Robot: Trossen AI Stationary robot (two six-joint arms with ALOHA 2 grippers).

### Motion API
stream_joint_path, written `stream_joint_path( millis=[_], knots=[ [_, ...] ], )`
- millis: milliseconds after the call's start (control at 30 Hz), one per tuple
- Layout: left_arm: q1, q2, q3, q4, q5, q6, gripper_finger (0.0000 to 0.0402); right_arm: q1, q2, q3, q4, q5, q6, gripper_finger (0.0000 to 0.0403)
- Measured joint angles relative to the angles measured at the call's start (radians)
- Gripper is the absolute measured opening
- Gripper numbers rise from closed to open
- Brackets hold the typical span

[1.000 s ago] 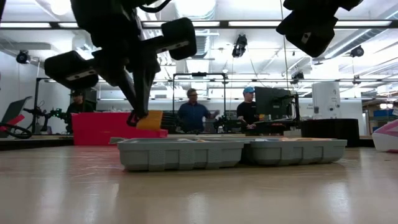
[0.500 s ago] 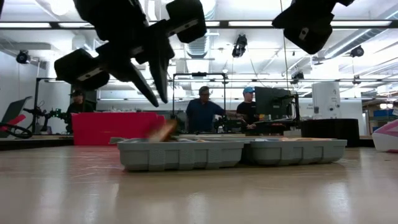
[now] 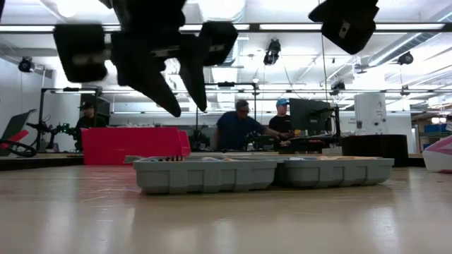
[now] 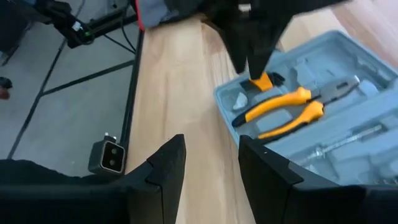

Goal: Prefit tool cases
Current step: Put the hex keys into the gray toolbox

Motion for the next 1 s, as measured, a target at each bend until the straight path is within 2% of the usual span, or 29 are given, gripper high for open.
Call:
stream_joint_path(
  millis=[100, 200, 267, 333, 533, 767, 933, 1000],
  knots=[
    [0.0, 0.001, 0.0, -0.005, 0.024, -0.256, 0.0137, 0.0, 0.001, 0.0, -0.021, 0.004, 0.016, 0.0129],
    [0.001, 0.017, 0.0, -0.004, 0.102, -0.481, 0.0129, 0.0, 0.001, 0.0, -0.018, 0.023, 0.015, 0.0135],
    [0.0, 0.037, 0.001, -0.003, 0.171, -0.59, 0.0122, 0.0, 0.001, 0.0, -0.018, 0.026, 0.014, 0.0138],
    [-0.002, 0.059, 0.0, -0.005, 0.193, -0.663, 0.0113, 0.0, 0.001, 0.0, -0.017, 0.026, 0.008, 0.0141],
    [-0.003, 0.092, 0.001, 0.053, 0.194, -0.743, 0.0089, 0.0, 0.001, 0.0, -0.017, 0.027, 0.013, 0.0142],
    [-0.004, 0.125, 0.001, 0.018, 0.19, -0.774, 0.0074, 0.0, 0.001, -0.001, -0.013, 0.027, 0.005, 0.0133],
    [0.0, 0.145, 0.002, -0.016, 0.082, -0.813, 0.0073, 0.0, 0.001, -0.001, -0.008, 0.027, 0.005, 0.0137],
    [0.005, 0.154, 0.002, -0.017, 0.071, -0.811, 0.0072, 0.0, 0.001, -0.001, -0.008, 0.027, 0.006, 0.014]
  ],
)
